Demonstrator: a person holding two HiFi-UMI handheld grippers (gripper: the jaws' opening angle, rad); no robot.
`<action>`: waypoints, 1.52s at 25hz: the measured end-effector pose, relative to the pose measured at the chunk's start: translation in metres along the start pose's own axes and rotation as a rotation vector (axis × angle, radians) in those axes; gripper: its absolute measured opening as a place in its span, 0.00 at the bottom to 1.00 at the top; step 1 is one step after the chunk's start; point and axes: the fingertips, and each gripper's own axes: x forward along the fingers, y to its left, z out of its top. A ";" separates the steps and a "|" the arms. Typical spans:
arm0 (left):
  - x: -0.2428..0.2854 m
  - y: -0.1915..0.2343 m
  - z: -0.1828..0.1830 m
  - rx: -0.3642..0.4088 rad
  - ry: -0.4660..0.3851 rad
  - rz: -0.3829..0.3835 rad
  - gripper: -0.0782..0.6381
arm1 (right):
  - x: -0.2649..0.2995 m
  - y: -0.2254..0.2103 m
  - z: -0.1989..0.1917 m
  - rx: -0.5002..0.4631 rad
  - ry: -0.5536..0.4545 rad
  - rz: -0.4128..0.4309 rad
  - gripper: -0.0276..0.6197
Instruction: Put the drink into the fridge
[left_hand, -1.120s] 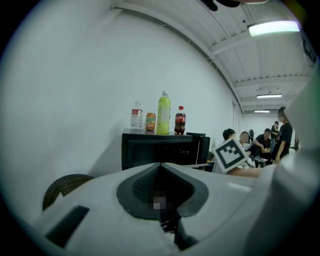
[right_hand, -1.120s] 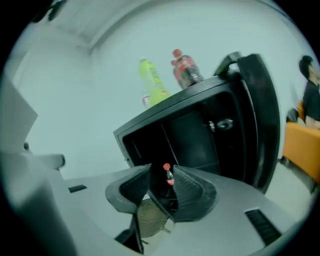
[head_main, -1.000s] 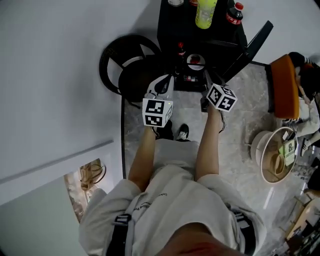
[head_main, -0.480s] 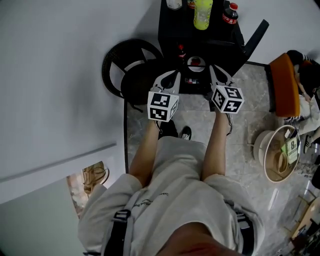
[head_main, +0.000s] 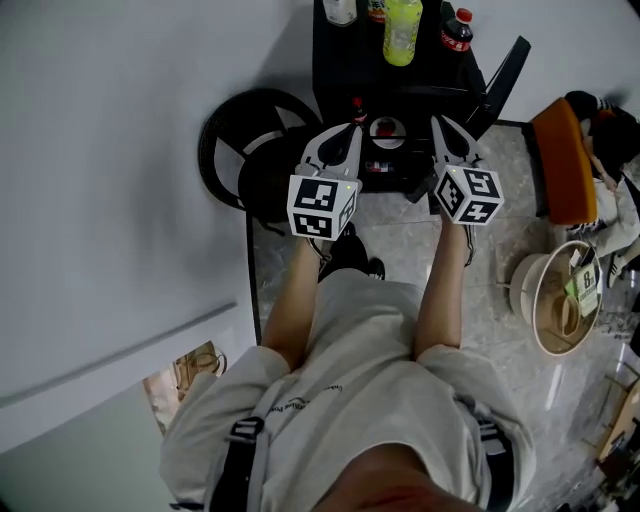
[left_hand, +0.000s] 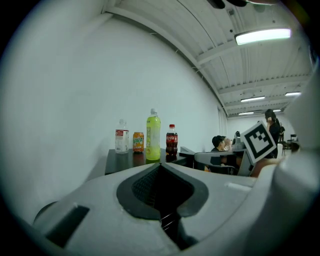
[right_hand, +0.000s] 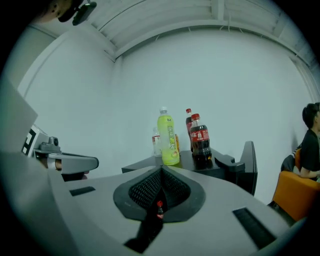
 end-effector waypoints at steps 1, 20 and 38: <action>0.005 0.003 0.005 0.003 -0.012 -0.005 0.12 | 0.002 0.000 0.005 -0.010 -0.011 -0.007 0.05; 0.115 0.069 0.061 -0.059 -0.082 -0.143 0.12 | 0.126 -0.007 0.057 -0.072 0.008 -0.044 0.39; 0.122 0.151 0.050 -0.131 -0.100 -0.125 0.12 | 0.201 -0.026 0.054 -0.138 0.082 -0.312 0.52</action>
